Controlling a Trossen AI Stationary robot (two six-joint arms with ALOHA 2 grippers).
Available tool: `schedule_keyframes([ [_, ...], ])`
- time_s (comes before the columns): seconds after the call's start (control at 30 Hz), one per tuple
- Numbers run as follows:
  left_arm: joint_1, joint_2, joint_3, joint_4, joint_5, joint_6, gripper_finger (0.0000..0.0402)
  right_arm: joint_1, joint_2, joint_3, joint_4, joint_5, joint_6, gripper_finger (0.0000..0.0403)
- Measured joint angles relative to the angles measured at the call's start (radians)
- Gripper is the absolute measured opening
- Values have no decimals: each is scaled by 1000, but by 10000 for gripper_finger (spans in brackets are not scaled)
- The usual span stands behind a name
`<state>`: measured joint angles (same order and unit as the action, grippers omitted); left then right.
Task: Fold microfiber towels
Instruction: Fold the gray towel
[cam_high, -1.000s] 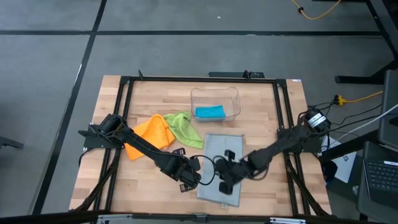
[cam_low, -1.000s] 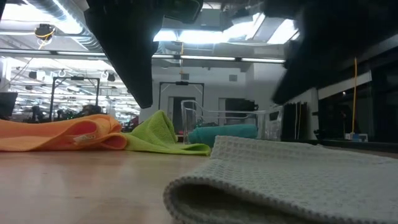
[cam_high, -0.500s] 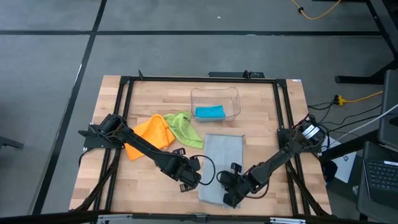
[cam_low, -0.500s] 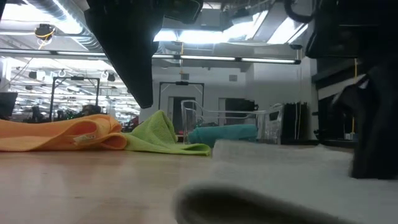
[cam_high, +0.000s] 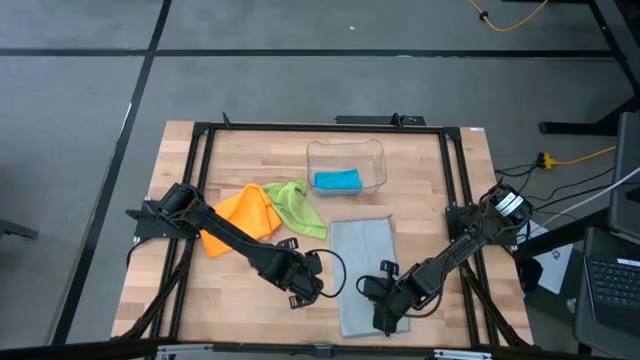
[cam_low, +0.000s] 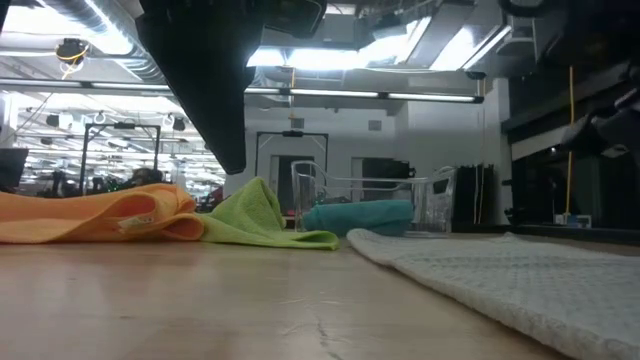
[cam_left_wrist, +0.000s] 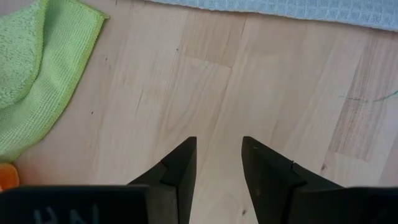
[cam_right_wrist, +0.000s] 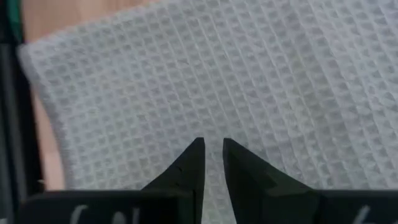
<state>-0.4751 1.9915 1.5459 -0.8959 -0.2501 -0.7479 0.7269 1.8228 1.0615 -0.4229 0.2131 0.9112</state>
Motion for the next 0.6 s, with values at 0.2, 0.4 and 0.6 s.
schedule_keyframes([
  [0.2, -2, 0, 0, 71, 5, 31, 120, 4, -46, 8, 18, -79, -124, 61],
  [0.4, -18, 0, 0, 409, 3, 323, 120, 36, -133, 81, -106, -154, -128, 61],
  [0.6, -28, 0, 0, 722, -64, 426, 120, 175, -201, 180, -334, 47, -129, 58],
])
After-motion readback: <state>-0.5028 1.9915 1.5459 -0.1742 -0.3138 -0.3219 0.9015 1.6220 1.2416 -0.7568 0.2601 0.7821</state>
